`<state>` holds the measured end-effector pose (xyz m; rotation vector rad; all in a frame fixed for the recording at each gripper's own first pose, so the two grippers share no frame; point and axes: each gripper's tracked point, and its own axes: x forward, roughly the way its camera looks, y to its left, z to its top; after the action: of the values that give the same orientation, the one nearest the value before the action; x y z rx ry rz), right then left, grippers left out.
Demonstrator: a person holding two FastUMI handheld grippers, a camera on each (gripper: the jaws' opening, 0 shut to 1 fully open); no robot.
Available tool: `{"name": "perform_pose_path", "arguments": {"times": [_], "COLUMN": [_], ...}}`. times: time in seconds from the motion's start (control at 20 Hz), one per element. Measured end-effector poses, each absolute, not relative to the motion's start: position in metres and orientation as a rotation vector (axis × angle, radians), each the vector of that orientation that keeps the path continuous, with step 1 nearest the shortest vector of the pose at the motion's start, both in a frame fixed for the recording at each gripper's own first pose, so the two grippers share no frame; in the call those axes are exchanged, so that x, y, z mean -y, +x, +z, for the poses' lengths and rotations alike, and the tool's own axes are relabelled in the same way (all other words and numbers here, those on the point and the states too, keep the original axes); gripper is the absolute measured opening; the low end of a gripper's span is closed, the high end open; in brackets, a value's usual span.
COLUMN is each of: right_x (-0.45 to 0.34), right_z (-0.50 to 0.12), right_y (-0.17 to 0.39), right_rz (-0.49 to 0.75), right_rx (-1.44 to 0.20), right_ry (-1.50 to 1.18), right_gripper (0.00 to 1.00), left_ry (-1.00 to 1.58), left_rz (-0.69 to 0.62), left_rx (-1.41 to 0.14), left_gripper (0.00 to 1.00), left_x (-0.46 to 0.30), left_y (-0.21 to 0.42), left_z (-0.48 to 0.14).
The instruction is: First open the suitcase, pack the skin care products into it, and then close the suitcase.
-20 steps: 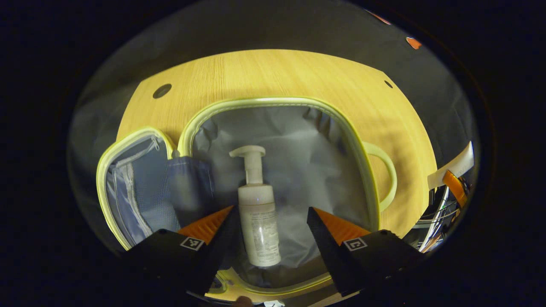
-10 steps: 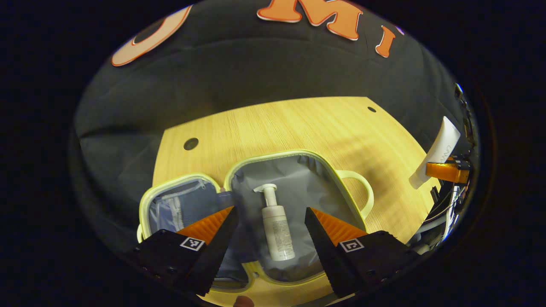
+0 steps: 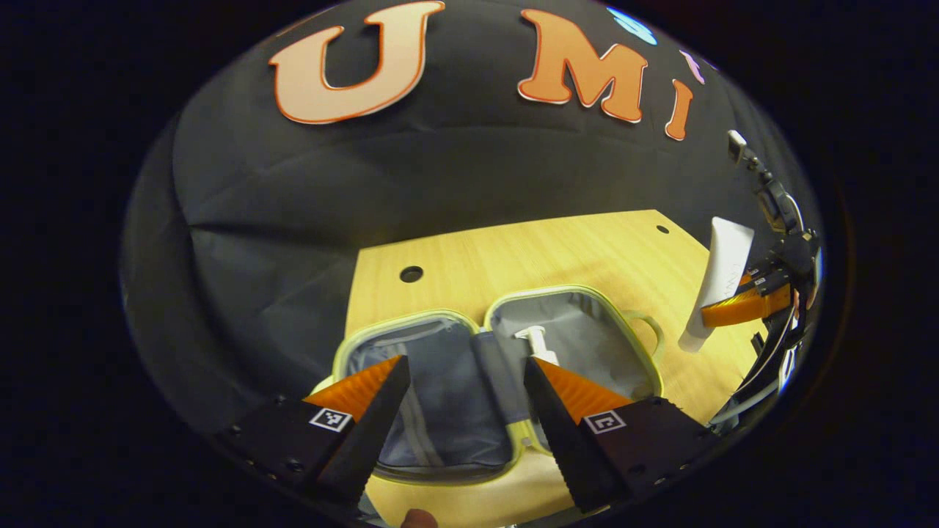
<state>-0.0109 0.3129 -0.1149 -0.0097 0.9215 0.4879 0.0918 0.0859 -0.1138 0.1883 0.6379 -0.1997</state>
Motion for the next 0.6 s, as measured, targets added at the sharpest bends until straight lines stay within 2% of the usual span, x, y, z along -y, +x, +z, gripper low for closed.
{"name": "perform_pose_path", "arguments": {"times": [0.25,0.6], "right_x": [-0.345,-0.369], "right_z": [-0.146,-0.193], "right_y": [-0.013,0.002], "right_rz": [0.52,0.498], "right_rx": [-1.095,-1.26], "right_ry": [-0.005,0.026], "right_gripper": [0.34,0.34], "left_ry": [0.208,0.173], "left_rz": [-0.137,-0.054], "left_rx": [-0.569,-0.607], "left_gripper": [0.98,0.99], "left_x": [-0.132,-0.183], "left_y": [0.072,0.047], "left_z": [-0.093,-0.106]}}
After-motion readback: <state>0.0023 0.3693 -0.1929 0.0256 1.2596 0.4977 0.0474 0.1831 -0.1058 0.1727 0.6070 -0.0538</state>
